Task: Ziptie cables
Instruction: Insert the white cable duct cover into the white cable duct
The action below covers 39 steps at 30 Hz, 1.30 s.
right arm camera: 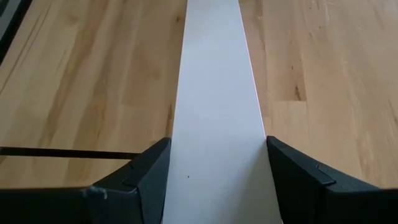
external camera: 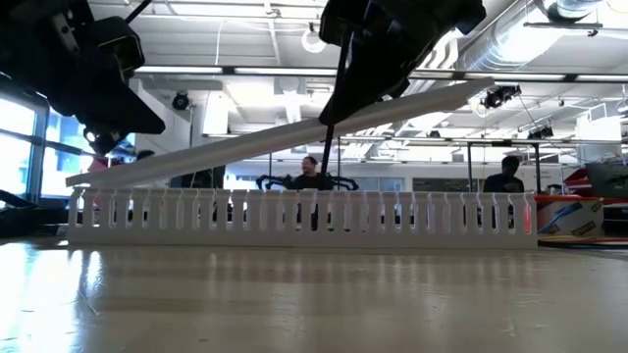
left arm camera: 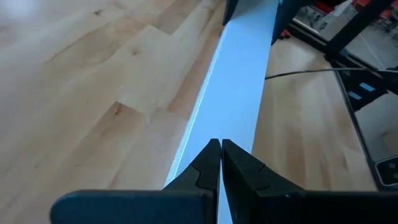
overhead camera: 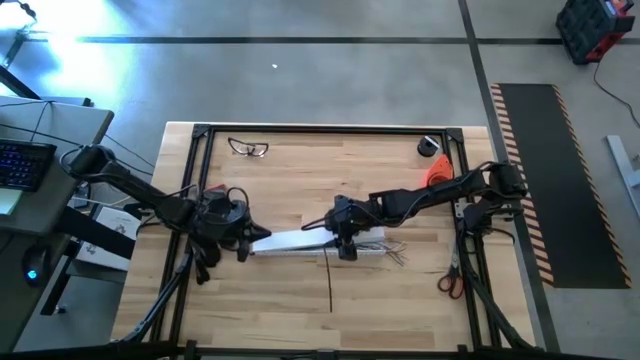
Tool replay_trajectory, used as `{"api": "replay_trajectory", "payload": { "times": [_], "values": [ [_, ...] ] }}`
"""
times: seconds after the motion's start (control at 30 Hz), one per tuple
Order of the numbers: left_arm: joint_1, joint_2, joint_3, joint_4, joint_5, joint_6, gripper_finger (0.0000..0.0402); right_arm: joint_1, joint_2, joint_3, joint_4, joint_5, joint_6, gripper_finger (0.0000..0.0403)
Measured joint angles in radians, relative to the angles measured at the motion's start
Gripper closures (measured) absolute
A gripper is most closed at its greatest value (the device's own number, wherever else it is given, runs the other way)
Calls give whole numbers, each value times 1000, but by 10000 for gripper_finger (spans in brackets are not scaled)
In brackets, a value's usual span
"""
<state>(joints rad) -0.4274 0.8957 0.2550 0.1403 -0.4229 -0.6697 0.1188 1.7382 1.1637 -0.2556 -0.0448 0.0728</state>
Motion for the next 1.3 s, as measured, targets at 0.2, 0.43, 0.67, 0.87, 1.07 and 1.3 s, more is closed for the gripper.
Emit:
{"api": "replay_trajectory", "payload": {
  "times": [0.2,0.43,0.67,0.87,1.07,1.3],
  "values": [
    [0,89,0,83,40,1,402,0,0,0,-5,0,1,198],
    [0,188,0,166,103,0,402,0,0,0,-8,0,-2,198],
    [0,251,0,185,107,-4,402,0,0,0,-1,6,-3,198],
    [0,249,0,223,137,8,402,0,-4,0,20,3,-10,198],
    [0,249,0,225,141,12,402,6,-7,0,25,3,-10,198],
    [0,249,0,229,141,14,402,13,-18,0,21,15,-10,198]
  ]
}}
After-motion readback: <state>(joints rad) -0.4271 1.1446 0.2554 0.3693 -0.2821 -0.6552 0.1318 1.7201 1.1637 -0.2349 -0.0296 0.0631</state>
